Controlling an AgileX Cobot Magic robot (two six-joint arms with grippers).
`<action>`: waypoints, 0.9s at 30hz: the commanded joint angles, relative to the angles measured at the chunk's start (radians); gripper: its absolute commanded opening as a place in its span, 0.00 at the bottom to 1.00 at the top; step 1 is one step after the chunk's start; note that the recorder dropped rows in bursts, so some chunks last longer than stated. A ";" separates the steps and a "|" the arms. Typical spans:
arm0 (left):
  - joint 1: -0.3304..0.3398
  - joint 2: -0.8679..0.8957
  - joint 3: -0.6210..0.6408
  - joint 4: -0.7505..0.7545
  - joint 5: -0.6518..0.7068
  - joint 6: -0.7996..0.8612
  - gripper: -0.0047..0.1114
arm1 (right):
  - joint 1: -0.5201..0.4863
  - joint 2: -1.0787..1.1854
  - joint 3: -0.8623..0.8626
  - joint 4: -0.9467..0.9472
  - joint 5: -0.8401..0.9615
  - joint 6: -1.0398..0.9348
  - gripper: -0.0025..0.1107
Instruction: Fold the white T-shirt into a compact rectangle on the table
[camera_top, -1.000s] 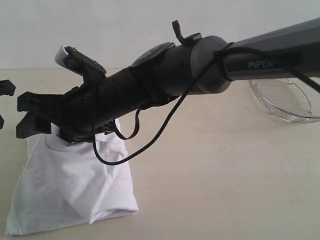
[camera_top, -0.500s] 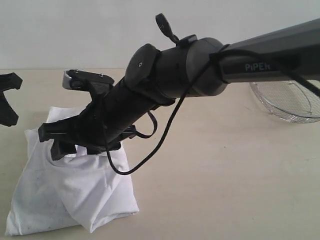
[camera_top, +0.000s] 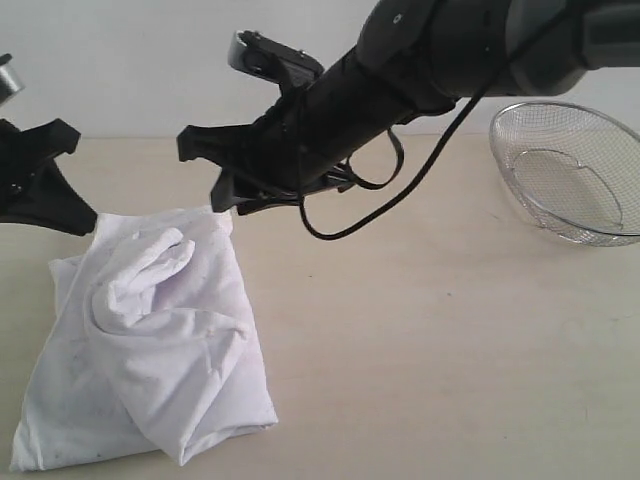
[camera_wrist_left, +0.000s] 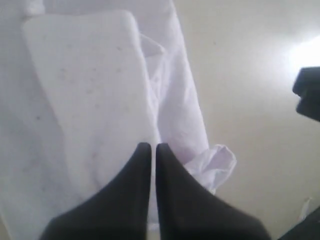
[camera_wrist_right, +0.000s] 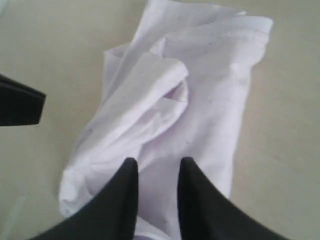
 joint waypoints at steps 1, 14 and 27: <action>-0.109 -0.010 -0.005 0.007 -0.018 0.020 0.08 | -0.034 -0.025 0.055 -0.104 0.004 0.050 0.02; -0.171 -0.010 -0.005 0.103 -0.063 0.012 0.55 | -0.074 -0.215 0.431 -0.126 -0.217 0.022 0.02; -0.335 0.064 -0.005 0.534 -0.229 -0.244 0.60 | -0.074 -0.234 0.433 -0.126 -0.209 0.012 0.02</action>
